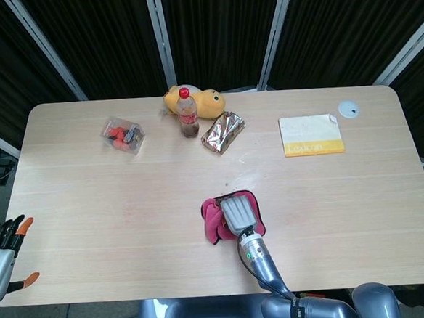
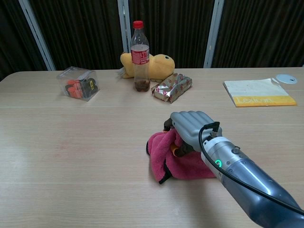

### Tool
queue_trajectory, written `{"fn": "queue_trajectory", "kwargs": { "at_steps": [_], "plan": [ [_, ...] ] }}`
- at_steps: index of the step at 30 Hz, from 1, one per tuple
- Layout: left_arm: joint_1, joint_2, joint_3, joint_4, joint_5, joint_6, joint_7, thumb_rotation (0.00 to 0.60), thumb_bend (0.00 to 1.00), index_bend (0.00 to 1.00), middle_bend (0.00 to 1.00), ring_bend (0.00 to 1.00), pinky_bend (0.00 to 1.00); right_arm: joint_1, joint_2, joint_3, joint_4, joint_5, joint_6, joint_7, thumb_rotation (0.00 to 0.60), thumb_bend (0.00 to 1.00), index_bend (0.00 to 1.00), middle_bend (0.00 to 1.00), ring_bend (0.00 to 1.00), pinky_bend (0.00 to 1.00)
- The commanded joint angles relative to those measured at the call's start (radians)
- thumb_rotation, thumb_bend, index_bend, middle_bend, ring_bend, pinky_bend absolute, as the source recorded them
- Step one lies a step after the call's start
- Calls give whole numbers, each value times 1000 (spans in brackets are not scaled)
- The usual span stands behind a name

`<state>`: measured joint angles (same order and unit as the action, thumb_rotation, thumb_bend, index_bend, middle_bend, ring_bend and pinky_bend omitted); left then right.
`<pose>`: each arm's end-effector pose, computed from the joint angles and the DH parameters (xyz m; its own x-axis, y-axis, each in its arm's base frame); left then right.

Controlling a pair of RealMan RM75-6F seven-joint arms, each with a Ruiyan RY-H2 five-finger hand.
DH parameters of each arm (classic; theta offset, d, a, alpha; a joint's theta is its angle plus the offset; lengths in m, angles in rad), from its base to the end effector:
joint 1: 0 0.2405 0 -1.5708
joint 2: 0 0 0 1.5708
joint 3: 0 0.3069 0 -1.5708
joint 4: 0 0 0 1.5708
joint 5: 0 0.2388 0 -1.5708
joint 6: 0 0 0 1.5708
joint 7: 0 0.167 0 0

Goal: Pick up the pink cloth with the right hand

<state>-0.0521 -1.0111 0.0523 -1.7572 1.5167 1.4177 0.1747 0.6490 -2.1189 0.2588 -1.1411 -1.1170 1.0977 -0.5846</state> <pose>-0.3608 0.1699 0.1536 0.5141 0.1842 0.8377 0.8538 -0.0170 -0.5203 -0.1302 -0.3442 -0.2033 0.3939 -0.2364 0.8882 -0.9065 -0.2598 0.3329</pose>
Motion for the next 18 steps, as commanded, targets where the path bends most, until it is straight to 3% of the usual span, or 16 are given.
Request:
{"fn": "queue_trajectory", "kwargs": {
  "at_steps": [1, 18],
  "plan": [
    [1, 4, 0, -5, -10, -5, 0, 600, 0, 3, 0, 0, 0, 24, -29, 11, 71, 0, -26, 21, 600, 547, 763, 644, 510, 738],
    [8, 15, -3, -20, -37, -7, -3, 600, 0, 4, 0, 0, 0, 82, 6, 88, 302, -5, -73, 128, 600, 550, 762, 644, 510, 738]
  ]
}}
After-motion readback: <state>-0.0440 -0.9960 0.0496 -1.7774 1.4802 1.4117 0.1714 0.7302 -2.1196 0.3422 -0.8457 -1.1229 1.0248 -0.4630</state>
